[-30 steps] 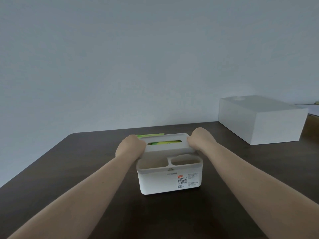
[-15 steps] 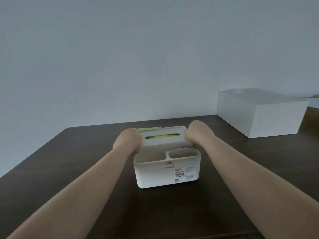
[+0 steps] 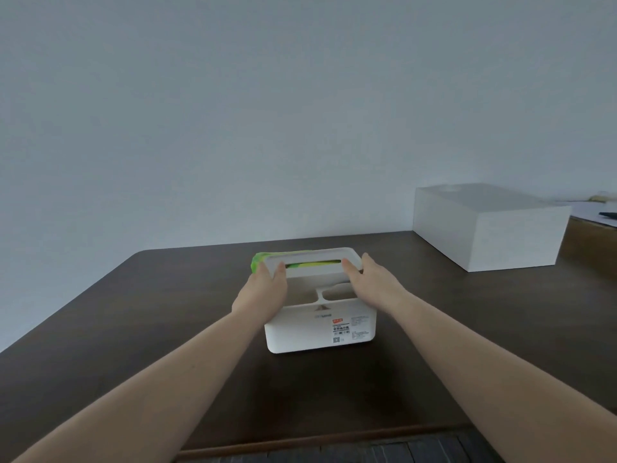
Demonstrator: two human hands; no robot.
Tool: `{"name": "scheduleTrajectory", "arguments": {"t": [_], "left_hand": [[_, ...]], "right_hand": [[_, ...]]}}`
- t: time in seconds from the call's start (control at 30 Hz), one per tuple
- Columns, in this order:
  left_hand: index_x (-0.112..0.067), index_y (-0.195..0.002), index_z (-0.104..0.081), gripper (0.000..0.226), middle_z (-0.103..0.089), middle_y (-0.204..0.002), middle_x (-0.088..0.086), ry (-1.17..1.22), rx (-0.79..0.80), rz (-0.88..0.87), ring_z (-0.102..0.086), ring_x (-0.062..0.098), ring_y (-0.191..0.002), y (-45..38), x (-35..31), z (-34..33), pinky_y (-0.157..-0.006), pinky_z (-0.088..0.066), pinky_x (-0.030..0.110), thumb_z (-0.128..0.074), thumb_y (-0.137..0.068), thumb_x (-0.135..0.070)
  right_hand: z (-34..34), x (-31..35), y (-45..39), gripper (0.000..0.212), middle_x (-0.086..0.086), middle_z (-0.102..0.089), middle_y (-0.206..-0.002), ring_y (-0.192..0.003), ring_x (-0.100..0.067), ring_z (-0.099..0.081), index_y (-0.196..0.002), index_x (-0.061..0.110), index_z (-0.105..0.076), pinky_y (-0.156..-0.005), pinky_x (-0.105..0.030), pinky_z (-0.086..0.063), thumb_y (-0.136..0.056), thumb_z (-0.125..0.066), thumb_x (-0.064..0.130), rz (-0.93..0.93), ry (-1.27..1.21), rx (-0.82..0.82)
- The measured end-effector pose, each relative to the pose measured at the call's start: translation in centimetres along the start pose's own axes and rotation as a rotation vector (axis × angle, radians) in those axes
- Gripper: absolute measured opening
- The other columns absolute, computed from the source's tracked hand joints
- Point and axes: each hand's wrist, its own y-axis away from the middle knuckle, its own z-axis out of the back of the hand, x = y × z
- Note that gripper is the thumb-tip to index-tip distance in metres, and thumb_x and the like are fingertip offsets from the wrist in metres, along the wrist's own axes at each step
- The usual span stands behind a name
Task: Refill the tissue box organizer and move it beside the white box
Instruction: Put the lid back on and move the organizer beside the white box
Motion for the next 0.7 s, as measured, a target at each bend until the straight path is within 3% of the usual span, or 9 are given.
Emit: {"name": "scheduleTrajectory", "arguments": {"t": [0.13,0.33,0.53,0.7], "left_hand": [[-0.010,-0.149,-0.024,0.063,-0.039,-0.150,0.010,-0.029,-0.029,-0.023,-0.042,0.033,-0.134,0.2,0.0,-0.4,-0.106,-0.035,0.044,-0.019,-0.099,-0.048],[-0.009,-0.147,-0.024,0.063,-0.042,-0.146,0.012,-0.075,-0.052,-0.050,-0.046,0.036,-0.129,0.0,0.5,-1.1,-0.101,-0.039,0.045,-0.020,-0.098,-0.049],[-0.002,-0.139,-0.033,0.063,-0.050,-0.136,0.015,-0.197,-0.116,-0.086,-0.055,0.037,-0.117,0.4,0.4,-1.4,-0.084,-0.042,0.042,-0.021,-0.099,-0.048],[-0.008,-0.148,-0.021,0.059,-0.054,-0.135,0.017,-0.127,-0.079,-0.047,-0.053,0.038,-0.121,1.2,-0.1,-0.8,-0.094,-0.042,0.043,-0.022,-0.101,-0.043]], "right_hand": [[-0.1,0.1,0.0,0.061,-0.014,-0.055,-0.130,-0.116,-0.031,-0.054,-0.141,0.009,-0.032,-0.088,-0.041,-0.042,-0.099,-0.026,0.053,-0.005,-0.033,0.023],[-0.3,0.0,0.1,0.065,-0.015,-0.049,-0.141,-0.126,-0.035,-0.049,-0.149,0.013,-0.019,-0.099,-0.044,-0.039,-0.099,-0.025,0.053,-0.039,-0.043,0.041],[-1.0,-0.2,0.8,0.058,-0.013,-0.058,-0.120,-0.108,-0.033,-0.056,-0.143,0.015,-0.023,-0.090,-0.046,-0.043,-0.099,-0.020,0.052,-0.038,-0.004,0.016],[-0.5,0.3,1.5,0.058,-0.016,-0.056,-0.131,-0.113,-0.034,-0.056,-0.145,0.021,-0.019,-0.093,-0.048,-0.045,-0.098,-0.021,0.055,-0.052,-0.018,0.032]]}}
